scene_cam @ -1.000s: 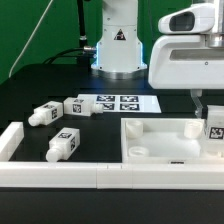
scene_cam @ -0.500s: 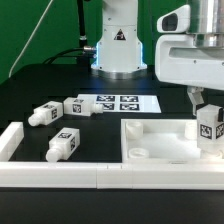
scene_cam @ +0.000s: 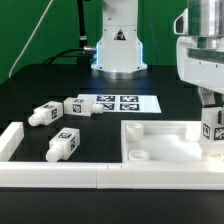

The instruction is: Assemble one leg

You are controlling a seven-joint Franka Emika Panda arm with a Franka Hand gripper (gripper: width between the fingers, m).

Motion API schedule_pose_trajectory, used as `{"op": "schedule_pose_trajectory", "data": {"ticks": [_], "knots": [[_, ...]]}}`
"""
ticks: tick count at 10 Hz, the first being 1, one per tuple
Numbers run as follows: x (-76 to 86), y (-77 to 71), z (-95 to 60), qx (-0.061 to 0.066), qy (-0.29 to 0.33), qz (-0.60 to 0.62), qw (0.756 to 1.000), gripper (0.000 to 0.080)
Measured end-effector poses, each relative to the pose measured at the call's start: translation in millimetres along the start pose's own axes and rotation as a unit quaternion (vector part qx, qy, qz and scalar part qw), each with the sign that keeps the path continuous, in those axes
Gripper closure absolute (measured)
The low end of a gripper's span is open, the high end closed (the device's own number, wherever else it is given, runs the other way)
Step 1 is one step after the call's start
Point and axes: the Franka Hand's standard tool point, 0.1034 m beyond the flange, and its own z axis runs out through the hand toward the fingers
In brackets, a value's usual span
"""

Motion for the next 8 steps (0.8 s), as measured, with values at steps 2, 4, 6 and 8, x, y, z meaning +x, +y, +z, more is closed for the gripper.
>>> {"op": "schedule_pose_trajectory", "data": {"ticks": [2,4,6,8], "knots": [[-5.4,3.6,4.1,-0.007,0.008,-0.127,0.992,0.0269],[-8.5,0.3,3.1,-0.013,0.015,-0.314,0.949,0.0157],[-9.0,0.3,2.7,-0.014,0.015,-0.365,0.931,0.0151],[-5.7,-0.1,2.2,-0.017,0.016,-0.445,0.895,0.0150]]}}
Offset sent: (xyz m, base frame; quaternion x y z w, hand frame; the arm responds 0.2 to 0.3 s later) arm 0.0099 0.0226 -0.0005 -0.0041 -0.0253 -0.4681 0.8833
